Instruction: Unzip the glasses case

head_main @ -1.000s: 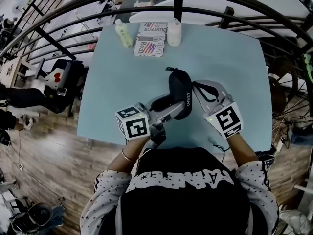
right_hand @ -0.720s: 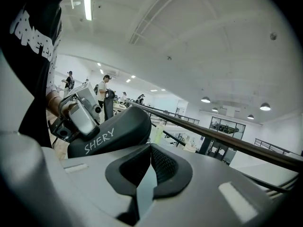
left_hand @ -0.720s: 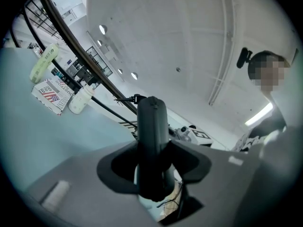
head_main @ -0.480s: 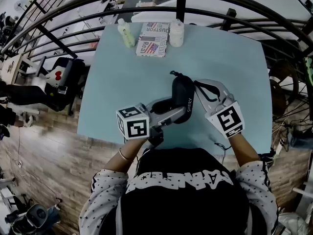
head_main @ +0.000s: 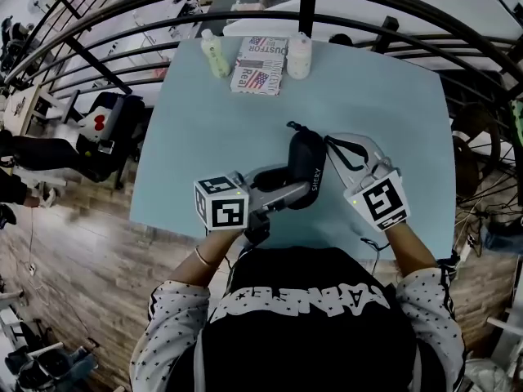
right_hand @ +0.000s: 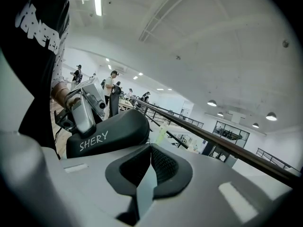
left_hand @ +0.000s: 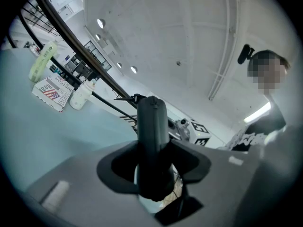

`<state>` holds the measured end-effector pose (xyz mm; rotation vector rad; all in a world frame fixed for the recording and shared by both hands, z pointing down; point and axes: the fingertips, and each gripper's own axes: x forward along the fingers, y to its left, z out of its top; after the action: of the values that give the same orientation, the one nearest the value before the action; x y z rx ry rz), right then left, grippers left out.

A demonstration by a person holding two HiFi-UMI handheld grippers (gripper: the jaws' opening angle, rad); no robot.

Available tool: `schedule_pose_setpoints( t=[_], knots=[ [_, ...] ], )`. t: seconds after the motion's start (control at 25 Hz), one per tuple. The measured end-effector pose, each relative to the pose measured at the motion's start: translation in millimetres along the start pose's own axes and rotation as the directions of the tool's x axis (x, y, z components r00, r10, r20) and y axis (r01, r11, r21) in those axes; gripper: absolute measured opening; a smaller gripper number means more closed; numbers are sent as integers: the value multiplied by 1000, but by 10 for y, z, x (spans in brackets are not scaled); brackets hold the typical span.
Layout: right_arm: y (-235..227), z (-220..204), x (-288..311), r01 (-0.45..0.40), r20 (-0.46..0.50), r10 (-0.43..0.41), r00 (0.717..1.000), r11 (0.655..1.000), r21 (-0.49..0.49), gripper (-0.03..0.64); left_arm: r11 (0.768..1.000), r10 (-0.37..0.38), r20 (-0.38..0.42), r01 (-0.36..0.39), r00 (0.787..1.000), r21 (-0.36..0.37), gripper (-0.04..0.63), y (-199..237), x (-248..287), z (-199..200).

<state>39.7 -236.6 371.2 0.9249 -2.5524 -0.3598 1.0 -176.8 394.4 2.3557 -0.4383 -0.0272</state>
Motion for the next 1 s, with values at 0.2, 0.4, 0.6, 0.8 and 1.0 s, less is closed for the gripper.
schedule_pose_setpoints(
  t=[0.2,0.4,0.6,0.8,1.0],
  knots=[
    [5,-1,8,-10,-12,9,1000,999,-39,8,1000,-2,-38,3,999,13,0,13,-8,-27],
    [25,-11,-19,-19,-29,16,999,994,-105,9,1000,-11,-78,12,997,14,0,2,-2,-84],
    [77,9,4,-30,-44,23,999,987,-160,9,1000,-15,-118,18,993,24,0,18,-65,-126],
    [89,-15,-25,-47,-56,34,998,967,-251,9,999,-23,-162,27,987,26,0,16,-35,-191],
    [82,3,-47,-70,-81,45,996,938,-339,9,999,-19,-213,29,977,43,0,15,-16,-216]
  ],
)
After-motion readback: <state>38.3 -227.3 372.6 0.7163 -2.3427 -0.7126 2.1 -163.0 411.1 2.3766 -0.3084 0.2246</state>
